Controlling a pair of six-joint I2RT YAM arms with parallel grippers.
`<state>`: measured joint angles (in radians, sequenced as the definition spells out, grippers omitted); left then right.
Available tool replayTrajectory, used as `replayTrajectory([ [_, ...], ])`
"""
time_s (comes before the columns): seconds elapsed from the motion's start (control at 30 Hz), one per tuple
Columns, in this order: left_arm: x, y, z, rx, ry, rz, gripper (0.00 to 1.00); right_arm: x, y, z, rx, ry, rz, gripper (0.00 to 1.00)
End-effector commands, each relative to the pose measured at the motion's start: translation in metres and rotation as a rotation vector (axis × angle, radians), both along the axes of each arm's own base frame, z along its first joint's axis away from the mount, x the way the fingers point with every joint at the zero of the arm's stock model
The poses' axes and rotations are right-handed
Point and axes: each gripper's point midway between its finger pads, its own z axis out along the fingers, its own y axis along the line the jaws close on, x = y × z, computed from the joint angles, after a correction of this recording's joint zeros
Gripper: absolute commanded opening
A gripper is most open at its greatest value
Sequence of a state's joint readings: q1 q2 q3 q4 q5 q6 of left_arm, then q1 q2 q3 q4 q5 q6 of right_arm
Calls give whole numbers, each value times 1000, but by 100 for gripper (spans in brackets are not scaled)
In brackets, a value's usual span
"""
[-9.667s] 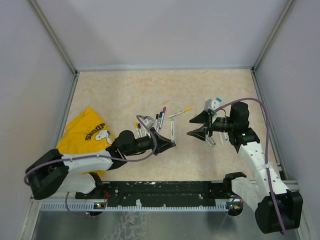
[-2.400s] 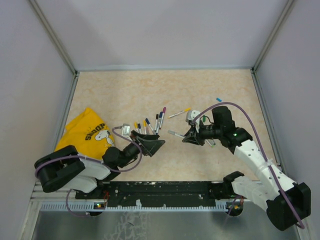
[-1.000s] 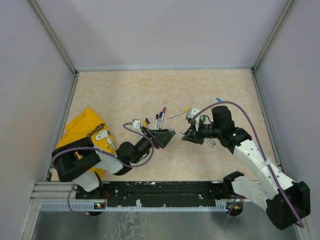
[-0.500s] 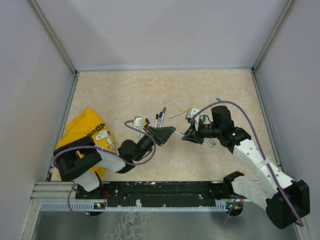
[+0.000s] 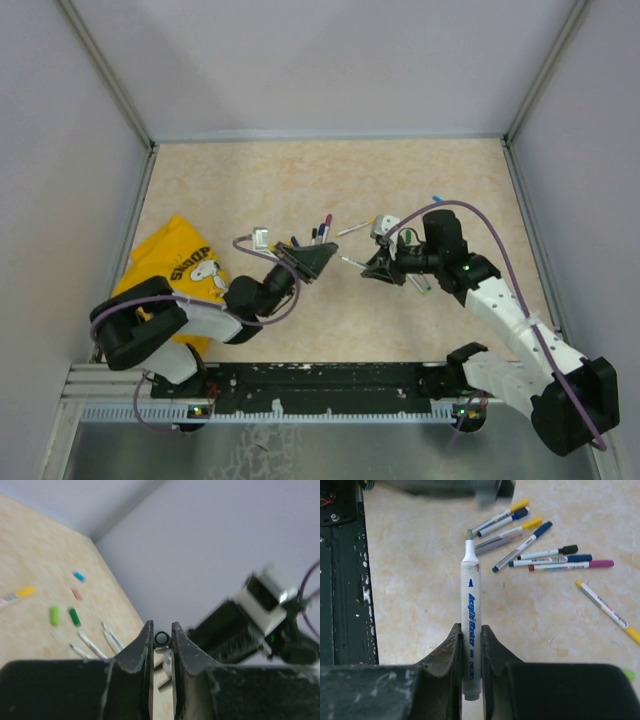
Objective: Open the pen caps
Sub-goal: Open the pen cap from the pen, then place the pen at the center of the board.
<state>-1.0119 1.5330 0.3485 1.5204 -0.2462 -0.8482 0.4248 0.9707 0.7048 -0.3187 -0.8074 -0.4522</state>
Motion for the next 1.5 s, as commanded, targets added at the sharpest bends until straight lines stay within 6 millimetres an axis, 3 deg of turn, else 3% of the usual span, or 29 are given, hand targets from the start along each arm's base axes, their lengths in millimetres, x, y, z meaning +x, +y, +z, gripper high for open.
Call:
replayTrajectory([
  [0.0, 31, 89, 81, -349, -104, 233, 0, -8, -2, -9, -6, 49, 16, 0],
  [0.13, 40, 122, 84, -409, -83, 321, 0, -6, -3, -12, -14, 58, 4, 0],
  [0.23, 36, 136, 83, -396, -104, 344, 0, 2, -11, -19, -67, 28, -40, 0],
  [0.33, 26, 149, 73, -304, -154, 376, 0, 17, -40, -52, -250, -12, -148, 0],
  [0.4, 22, 155, 56, -213, -151, 394, 0, 25, -62, -70, -355, -11, -227, 0],
  [0.5, 24, 150, 21, -40, -81, 374, 0, 30, -84, -87, -465, 14, -297, 0],
  [0.67, 20, 147, -11, 163, -24, 346, 0, 36, -99, -96, -485, 71, -400, 0],
  [0.8, 12, 153, -19, 187, -25, 342, 0, 42, -103, -107, -504, 119, -462, 0],
  [1.2, 1, 140, -44, 240, 13, 241, 0, 50, -107, -135, -580, 280, -539, 0],
  [1.47, -1, 139, -46, 241, 15, 232, 0, 48, -109, -138, -597, 296, -536, 14],
])
